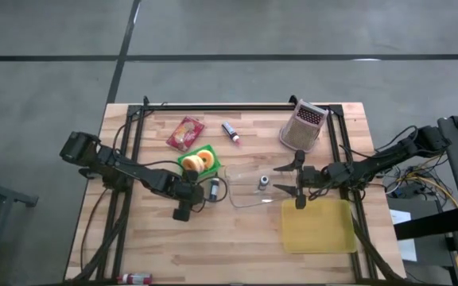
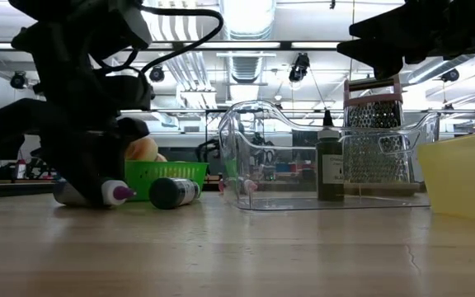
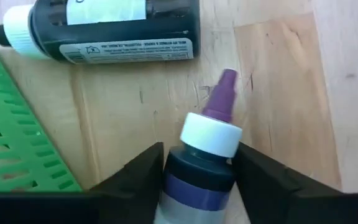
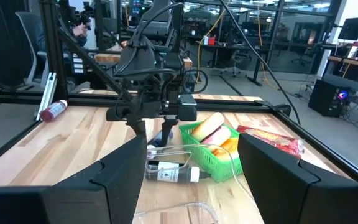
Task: Pick & Place Food Item
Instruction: Put the purple food coloring bottle into the transparent bin
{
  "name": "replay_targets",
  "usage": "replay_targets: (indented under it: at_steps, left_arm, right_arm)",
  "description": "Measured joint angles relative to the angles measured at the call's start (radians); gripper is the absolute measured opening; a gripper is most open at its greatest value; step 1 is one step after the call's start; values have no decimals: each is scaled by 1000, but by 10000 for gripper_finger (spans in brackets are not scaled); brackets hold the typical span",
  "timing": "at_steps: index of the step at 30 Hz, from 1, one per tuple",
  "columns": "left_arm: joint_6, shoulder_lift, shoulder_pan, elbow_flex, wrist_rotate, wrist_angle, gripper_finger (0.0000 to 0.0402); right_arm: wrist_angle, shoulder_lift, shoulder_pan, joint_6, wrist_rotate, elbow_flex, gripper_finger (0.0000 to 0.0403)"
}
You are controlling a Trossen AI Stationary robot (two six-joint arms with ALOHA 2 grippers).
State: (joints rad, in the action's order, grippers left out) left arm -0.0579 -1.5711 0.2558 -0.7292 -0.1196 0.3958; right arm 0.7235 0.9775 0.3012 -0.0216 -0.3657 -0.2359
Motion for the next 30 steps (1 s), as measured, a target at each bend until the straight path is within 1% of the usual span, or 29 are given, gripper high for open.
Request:
replay_targets:
  at_steps: [2,3,8,13,22,30]
  left_arm:
    - [-12,0,0,0,0,0,141]
    - [-18,0,1,0,0,0,131]
    - [-21,0,0,0,0,-11,131]
    - [-22,0,0,0,0,-58,131]
    - [-21,0,2,-47,0,-112,131]
    - [24,1,5,-70,0,-158,131]
  right_arm:
    - [0,0,0,0,0,0,247]
    - [0,0,0,0,0,0,247]
    - [0,0,0,0,0,0,247]
    - [0,0,0,0,0,0,247]
    - [-1,0,0,0,0,0,247]
    - [-7,0,0,0,0,0,247]
